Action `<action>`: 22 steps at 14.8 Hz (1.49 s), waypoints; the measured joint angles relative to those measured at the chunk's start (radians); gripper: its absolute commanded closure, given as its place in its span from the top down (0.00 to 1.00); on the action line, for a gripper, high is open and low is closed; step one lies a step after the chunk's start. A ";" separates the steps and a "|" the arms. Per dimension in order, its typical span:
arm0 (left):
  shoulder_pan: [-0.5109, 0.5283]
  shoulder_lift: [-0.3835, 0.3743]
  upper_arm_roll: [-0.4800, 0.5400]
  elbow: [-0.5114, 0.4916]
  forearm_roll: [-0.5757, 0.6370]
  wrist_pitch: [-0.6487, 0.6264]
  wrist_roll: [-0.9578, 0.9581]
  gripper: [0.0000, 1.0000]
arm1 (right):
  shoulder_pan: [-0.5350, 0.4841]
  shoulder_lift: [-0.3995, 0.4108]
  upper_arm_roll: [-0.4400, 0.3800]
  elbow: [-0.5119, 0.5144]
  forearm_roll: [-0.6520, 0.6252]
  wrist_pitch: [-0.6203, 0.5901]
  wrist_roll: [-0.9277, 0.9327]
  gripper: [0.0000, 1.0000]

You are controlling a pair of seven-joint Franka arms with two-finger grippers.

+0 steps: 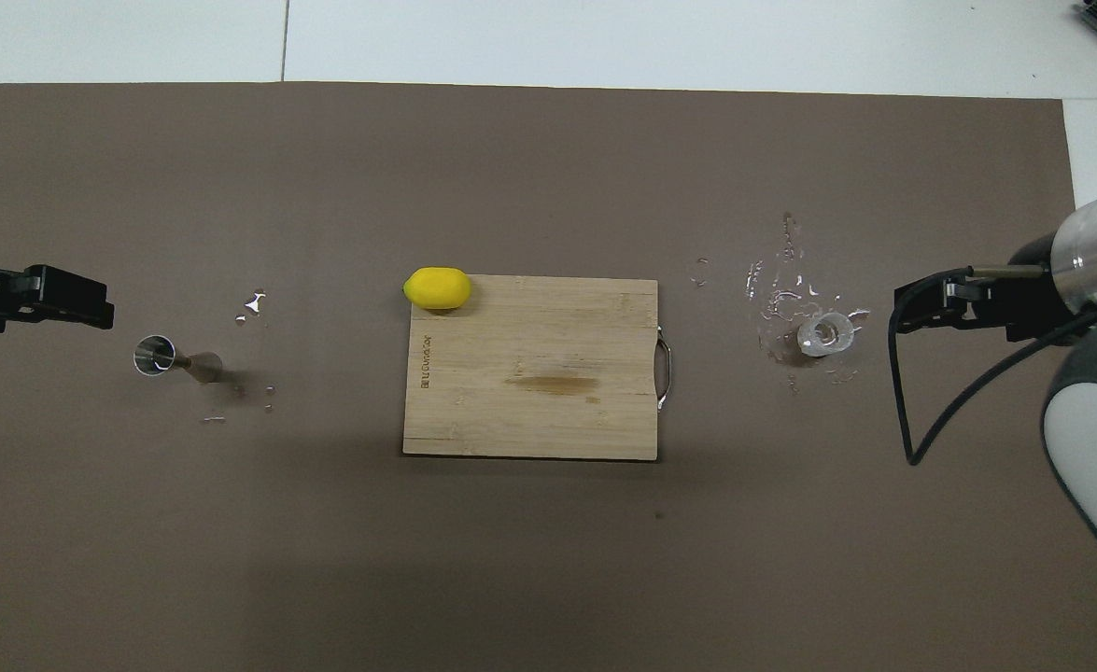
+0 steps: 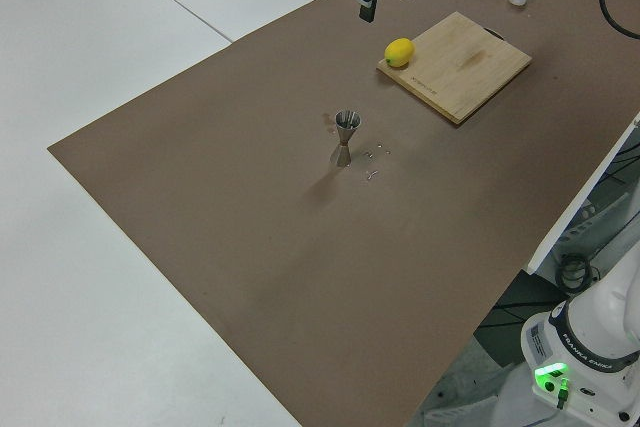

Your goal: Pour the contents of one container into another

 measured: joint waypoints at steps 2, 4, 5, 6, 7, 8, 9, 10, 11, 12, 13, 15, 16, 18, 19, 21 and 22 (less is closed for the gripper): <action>0.000 0.000 0.000 0.000 0.000 0.000 -0.001 1.00 | 0.000 0.000 0.000 0.000 0.000 0.000 0.000 1.00; 0.000 0.000 0.000 0.000 0.000 0.000 -0.002 1.00 | 0.000 0.000 0.000 0.000 0.000 0.000 0.000 1.00; 0.000 0.000 0.000 0.000 0.000 0.000 -0.002 1.00 | 0.000 0.000 0.000 0.000 0.000 0.000 0.000 1.00; 0.000 0.000 0.000 0.000 0.000 0.000 -0.002 1.00 | 0.000 0.000 0.000 0.000 0.000 0.000 0.000 1.00; 0.000 0.000 0.000 0.000 0.000 0.000 -0.002 1.00 | 0.000 0.000 0.000 0.000 0.000 0.000 0.000 0.99; 0.000 0.000 0.000 0.000 0.000 0.000 -0.002 1.00 | 0.000 0.000 0.000 0.000 0.000 0.000 0.000 1.00; 0.000 0.000 0.000 0.000 0.000 0.000 -0.002 1.00 | 0.000 0.000 0.000 0.000 0.000 0.000 0.000 1.00; 0.000 0.000 0.000 0.000 0.000 0.001 -0.002 1.00 | 0.000 0.000 0.000 0.000 0.000 0.000 0.000 1.00; 0.000 0.000 0.000 0.000 0.000 0.005 -0.002 1.00 | 0.000 0.000 0.000 0.000 0.000 0.000 0.000 1.00; 0.000 0.000 0.000 -0.002 0.000 0.022 -0.002 1.00 | 0.000 0.000 0.000 0.000 0.000 0.000 0.000 0.99; 0.000 0.000 0.000 -0.006 0.000 0.046 -0.003 1.00 | 0.000 0.000 0.000 0.000 0.000 0.000 0.000 1.00; 0.000 -0.001 0.000 -0.025 0.000 0.097 -0.003 1.00 | 0.000 0.000 0.000 0.000 0.000 0.000 0.000 1.00; 0.000 -0.004 0.000 -0.044 0.000 0.129 -0.006 1.00 | 0.000 0.000 0.000 0.000 0.000 0.000 0.000 0.99; -0.001 -0.008 0.000 -0.087 0.000 0.198 -0.034 1.00 | 0.000 0.000 0.000 0.000 0.000 0.000 0.000 1.00; -0.007 -0.010 -0.001 -0.110 0.000 0.229 -0.052 1.00 | 0.000 0.000 0.000 0.000 0.000 0.000 0.000 1.00; -0.025 -0.010 -0.001 -0.151 0.000 0.279 -0.082 1.00 | 0.000 0.000 0.000 0.000 0.000 0.000 0.000 0.99; -0.031 -0.010 -0.002 -0.168 0.000 0.300 -0.093 1.00 | 0.000 0.000 0.000 0.000 0.000 0.000 0.000 1.00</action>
